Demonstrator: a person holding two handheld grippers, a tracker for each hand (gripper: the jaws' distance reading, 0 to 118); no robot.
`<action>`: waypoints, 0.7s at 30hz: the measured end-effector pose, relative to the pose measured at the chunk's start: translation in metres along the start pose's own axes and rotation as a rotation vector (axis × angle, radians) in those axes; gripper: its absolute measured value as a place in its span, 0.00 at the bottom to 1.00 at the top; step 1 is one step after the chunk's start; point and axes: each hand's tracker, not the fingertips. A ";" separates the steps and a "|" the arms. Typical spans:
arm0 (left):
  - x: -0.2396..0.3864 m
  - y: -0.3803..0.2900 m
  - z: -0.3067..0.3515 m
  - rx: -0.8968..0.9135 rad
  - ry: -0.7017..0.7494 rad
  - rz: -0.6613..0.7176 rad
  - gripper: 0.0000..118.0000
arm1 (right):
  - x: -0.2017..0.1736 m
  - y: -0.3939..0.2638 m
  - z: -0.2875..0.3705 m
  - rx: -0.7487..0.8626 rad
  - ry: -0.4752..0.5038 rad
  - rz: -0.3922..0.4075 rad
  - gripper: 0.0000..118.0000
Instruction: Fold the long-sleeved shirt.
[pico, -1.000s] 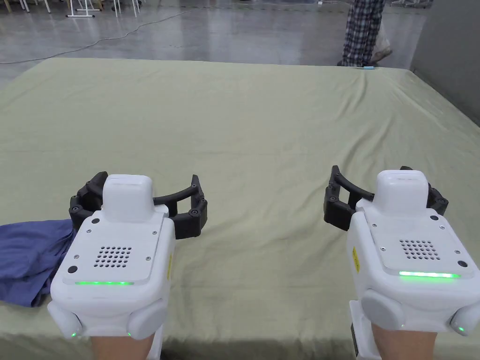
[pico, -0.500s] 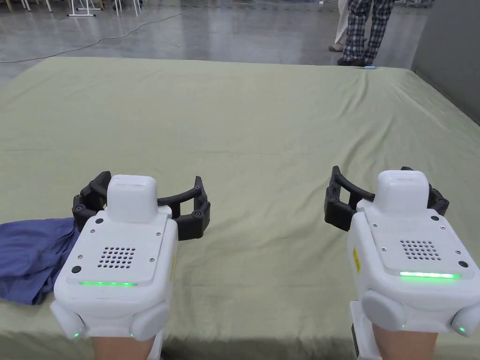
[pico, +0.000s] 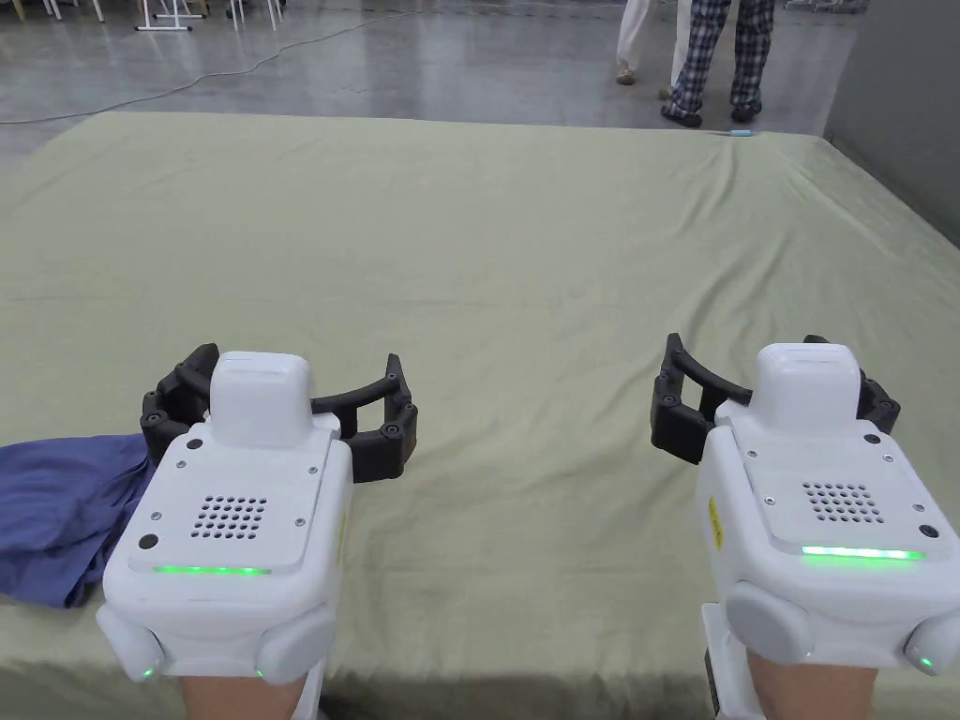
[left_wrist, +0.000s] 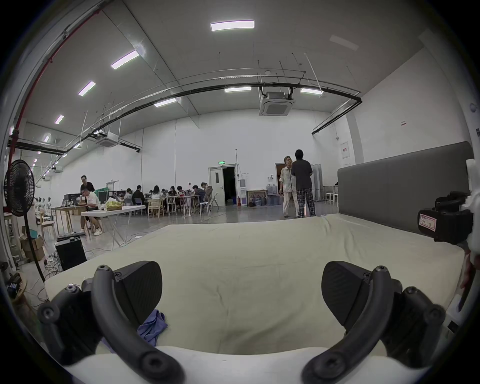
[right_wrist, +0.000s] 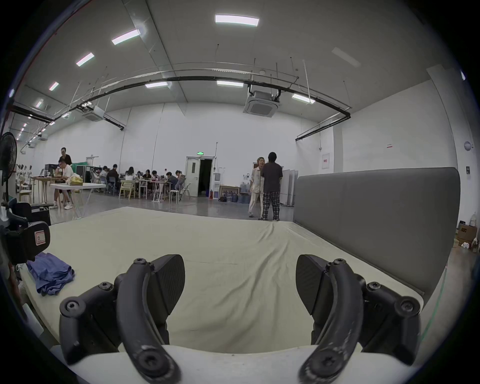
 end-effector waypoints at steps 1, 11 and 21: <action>0.000 0.000 0.000 0.001 -0.001 0.001 1.00 | 0.000 0.000 0.000 0.001 -0.002 0.001 0.76; 0.004 0.001 0.002 0.006 0.005 -0.006 1.00 | 0.002 0.002 0.000 0.006 0.004 0.020 0.76; 0.005 0.001 0.005 0.006 0.003 -0.001 1.00 | 0.002 0.009 -0.005 -0.072 0.013 -0.052 0.76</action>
